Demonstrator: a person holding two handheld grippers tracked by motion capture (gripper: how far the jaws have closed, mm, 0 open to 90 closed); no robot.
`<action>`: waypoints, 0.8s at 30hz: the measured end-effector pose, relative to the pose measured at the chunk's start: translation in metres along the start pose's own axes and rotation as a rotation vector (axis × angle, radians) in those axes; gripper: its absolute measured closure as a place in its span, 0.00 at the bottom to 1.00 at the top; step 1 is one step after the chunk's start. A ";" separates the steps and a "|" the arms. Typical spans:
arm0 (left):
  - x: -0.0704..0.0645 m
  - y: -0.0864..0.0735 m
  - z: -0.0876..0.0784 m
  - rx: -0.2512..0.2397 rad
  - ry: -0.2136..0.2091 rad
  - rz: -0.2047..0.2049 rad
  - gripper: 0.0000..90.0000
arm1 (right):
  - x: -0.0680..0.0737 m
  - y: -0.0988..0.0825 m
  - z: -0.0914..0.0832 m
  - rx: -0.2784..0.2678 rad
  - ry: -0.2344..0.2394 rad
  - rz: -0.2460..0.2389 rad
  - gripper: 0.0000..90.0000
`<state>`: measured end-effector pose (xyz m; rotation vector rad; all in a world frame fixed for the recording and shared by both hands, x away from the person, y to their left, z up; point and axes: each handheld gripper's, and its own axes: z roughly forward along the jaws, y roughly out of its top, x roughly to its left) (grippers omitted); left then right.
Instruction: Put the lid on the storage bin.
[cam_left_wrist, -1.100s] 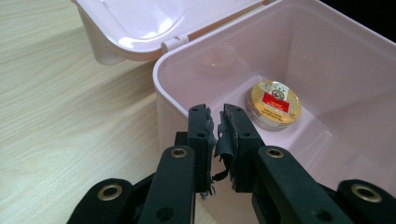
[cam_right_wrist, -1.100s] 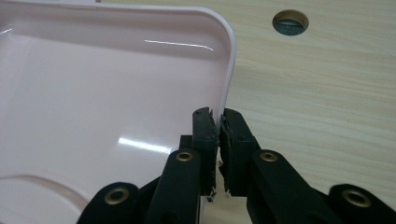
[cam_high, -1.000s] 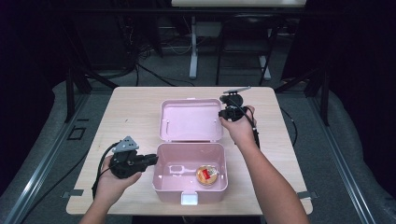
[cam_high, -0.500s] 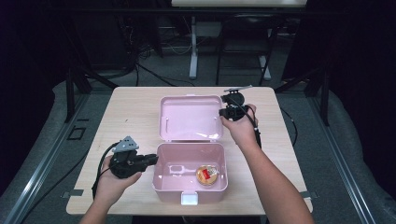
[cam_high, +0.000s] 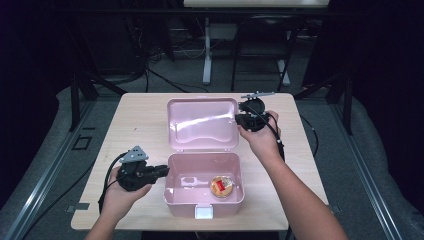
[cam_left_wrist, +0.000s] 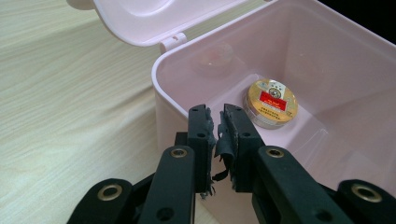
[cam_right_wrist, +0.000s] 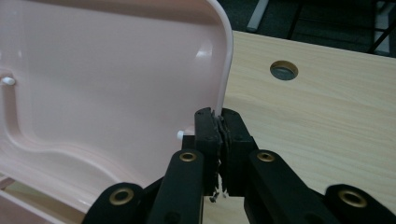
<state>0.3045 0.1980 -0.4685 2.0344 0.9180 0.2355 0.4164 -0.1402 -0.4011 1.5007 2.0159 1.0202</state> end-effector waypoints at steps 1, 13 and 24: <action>0.000 0.000 0.000 0.001 0.001 -0.001 0.91 | 0.000 0.000 -0.002 -0.004 0.003 -0.003 0.97; 0.002 0.000 0.000 -0.002 -0.011 -0.018 0.91 | 0.003 -0.010 -0.027 -0.056 0.031 -0.032 0.97; 0.002 0.006 0.000 0.005 0.021 0.004 0.91 | 0.003 -0.015 -0.032 -0.084 0.039 -0.024 0.97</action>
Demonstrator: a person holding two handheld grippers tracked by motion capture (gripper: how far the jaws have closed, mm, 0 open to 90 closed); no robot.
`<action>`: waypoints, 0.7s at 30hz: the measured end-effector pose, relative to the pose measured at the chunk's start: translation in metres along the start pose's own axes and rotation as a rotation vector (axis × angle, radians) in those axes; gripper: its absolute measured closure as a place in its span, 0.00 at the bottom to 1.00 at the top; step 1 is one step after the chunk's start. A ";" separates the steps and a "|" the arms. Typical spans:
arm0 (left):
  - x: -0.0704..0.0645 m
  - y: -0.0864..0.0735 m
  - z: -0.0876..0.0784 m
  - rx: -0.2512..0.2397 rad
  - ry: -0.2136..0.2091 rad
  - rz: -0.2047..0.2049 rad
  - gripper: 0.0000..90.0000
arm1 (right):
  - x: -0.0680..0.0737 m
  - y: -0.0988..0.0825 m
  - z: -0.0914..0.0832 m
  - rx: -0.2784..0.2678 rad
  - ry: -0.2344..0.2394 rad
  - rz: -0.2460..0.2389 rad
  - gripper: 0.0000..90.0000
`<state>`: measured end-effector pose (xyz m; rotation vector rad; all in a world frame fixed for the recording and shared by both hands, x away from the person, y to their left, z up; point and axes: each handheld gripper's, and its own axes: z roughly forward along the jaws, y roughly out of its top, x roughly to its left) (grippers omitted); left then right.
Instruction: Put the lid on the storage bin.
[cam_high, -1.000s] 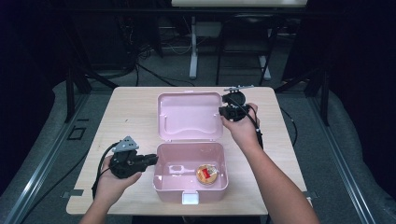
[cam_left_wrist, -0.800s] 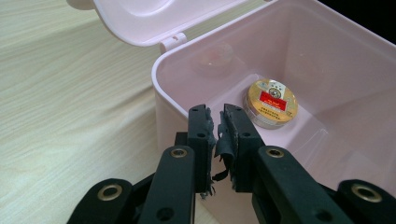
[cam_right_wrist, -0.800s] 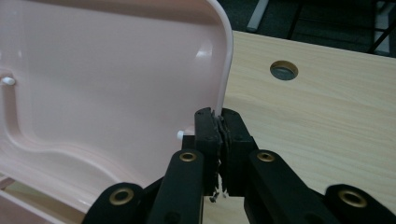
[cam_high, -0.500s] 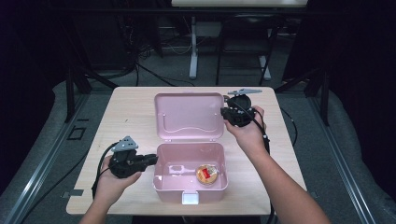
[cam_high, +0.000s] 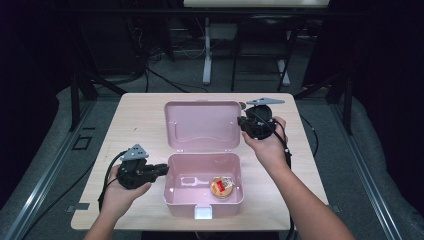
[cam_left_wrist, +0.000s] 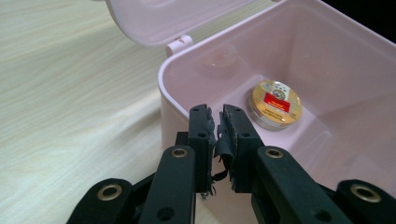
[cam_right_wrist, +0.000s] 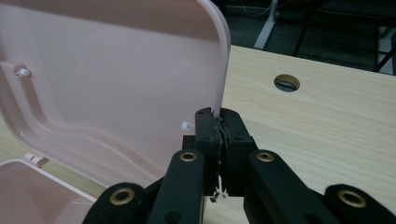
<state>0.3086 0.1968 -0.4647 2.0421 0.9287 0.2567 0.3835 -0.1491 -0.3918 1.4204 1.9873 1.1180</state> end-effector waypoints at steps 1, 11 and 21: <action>0.001 0.002 -0.001 -0.001 0.007 0.003 0.91 | 0.000 -0.001 0.000 -0.008 0.002 -0.002 0.97; 0.019 0.016 0.008 -0.035 0.080 -0.014 0.86 | -0.001 -0.003 -0.002 -0.021 0.014 -0.003 0.97; 0.032 0.041 0.003 -0.108 0.101 -0.031 0.84 | -0.002 -0.004 -0.003 -0.031 0.022 -0.001 0.97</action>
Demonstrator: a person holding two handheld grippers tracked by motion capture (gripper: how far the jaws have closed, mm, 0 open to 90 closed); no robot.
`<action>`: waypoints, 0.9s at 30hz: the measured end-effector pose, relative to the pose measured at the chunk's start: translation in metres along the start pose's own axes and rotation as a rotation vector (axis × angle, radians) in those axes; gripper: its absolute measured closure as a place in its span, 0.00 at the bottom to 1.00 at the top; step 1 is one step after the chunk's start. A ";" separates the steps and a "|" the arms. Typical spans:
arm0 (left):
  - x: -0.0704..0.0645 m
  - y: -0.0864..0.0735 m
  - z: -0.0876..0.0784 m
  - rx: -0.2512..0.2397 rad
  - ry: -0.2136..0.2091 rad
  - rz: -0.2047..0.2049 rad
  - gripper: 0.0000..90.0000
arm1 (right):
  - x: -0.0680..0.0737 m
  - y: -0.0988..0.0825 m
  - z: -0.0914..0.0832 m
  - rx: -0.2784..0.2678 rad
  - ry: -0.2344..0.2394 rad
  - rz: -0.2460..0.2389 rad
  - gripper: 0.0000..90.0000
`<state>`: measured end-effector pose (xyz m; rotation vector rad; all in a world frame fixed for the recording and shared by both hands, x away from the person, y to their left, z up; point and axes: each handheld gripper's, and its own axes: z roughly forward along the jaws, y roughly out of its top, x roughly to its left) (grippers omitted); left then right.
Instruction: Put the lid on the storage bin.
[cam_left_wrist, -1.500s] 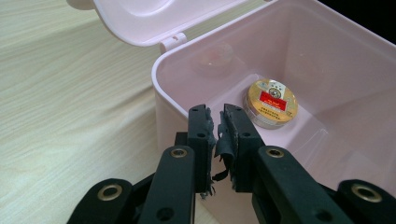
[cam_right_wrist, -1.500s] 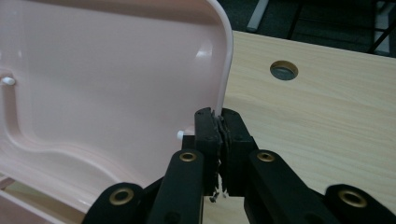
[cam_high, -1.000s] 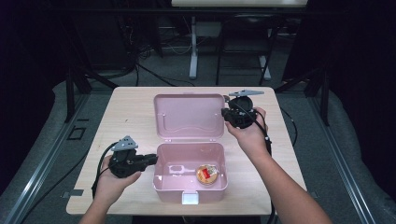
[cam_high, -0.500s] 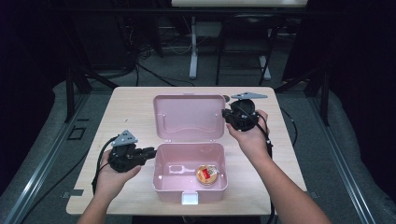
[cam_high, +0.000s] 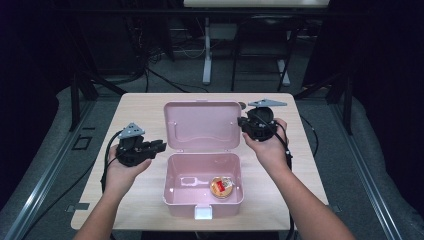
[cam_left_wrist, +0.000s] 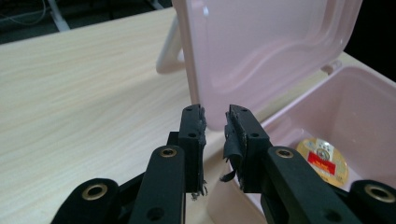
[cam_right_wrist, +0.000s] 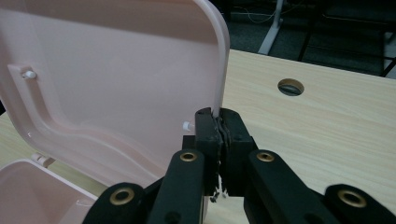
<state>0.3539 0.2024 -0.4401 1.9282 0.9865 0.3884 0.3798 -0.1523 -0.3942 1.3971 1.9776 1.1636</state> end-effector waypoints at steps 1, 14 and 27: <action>0.000 0.001 0.000 -0.006 0.003 -0.006 0.84 | 0.000 0.000 0.000 -0.002 0.000 -0.001 0.97; 0.005 0.029 -0.003 -0.050 0.037 -0.002 0.84 | -0.001 -0.002 -0.003 -0.010 0.009 -0.003 0.97; 0.003 0.053 -0.003 -0.093 0.060 0.002 0.84 | 0.000 -0.003 -0.004 -0.010 0.015 -0.005 0.97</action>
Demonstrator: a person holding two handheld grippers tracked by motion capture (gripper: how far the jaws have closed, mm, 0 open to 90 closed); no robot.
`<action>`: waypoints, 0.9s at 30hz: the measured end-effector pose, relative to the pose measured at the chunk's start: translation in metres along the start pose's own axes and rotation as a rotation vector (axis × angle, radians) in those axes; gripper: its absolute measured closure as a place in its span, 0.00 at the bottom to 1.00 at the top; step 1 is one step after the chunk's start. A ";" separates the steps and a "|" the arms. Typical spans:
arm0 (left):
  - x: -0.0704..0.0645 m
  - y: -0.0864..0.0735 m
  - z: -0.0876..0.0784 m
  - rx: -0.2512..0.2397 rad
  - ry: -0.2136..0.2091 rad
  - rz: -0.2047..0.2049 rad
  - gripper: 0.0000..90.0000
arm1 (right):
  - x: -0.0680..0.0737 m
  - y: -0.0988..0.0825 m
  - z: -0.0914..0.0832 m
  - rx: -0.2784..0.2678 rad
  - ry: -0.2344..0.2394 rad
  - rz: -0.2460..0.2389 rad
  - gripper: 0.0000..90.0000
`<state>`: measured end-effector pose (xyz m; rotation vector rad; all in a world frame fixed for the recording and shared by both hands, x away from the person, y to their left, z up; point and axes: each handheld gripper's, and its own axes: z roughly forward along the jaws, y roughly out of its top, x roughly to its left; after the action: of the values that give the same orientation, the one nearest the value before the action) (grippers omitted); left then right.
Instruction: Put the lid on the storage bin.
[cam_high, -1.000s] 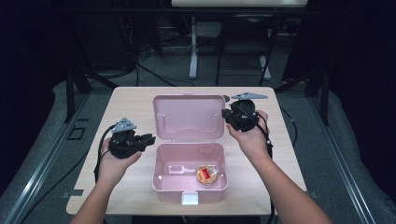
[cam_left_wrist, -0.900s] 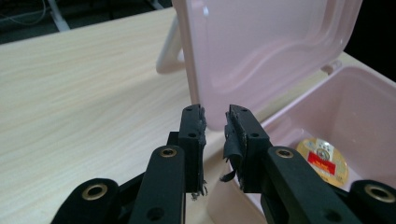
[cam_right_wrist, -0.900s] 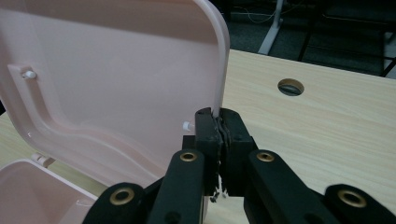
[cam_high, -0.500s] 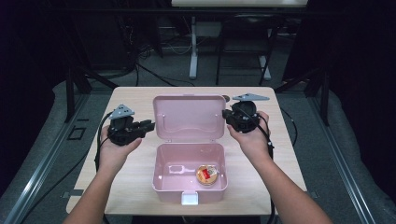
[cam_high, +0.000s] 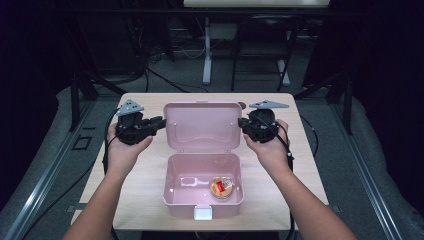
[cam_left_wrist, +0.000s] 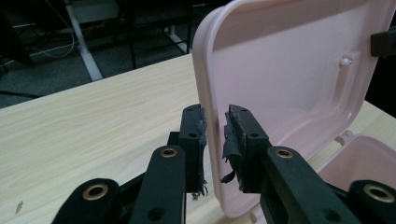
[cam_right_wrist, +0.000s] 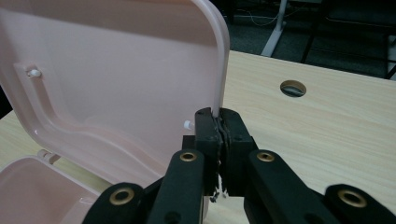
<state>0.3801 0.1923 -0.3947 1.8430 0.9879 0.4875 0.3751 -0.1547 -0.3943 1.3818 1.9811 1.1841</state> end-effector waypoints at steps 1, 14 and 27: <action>-0.001 0.001 0.001 -0.003 0.002 0.000 0.84 | 0.000 0.000 0.000 0.000 0.000 0.000 0.97; -0.002 0.003 0.013 0.002 0.030 -0.026 0.91 | 0.000 -0.001 0.000 -0.005 0.002 0.000 0.97; -0.005 0.004 0.012 0.006 0.041 -0.029 0.93 | -0.005 0.004 0.002 -0.032 0.025 0.035 0.94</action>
<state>0.3867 0.1810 -0.3966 1.8277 1.0433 0.5075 0.3810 -0.1582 -0.3932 1.3973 1.9543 1.2493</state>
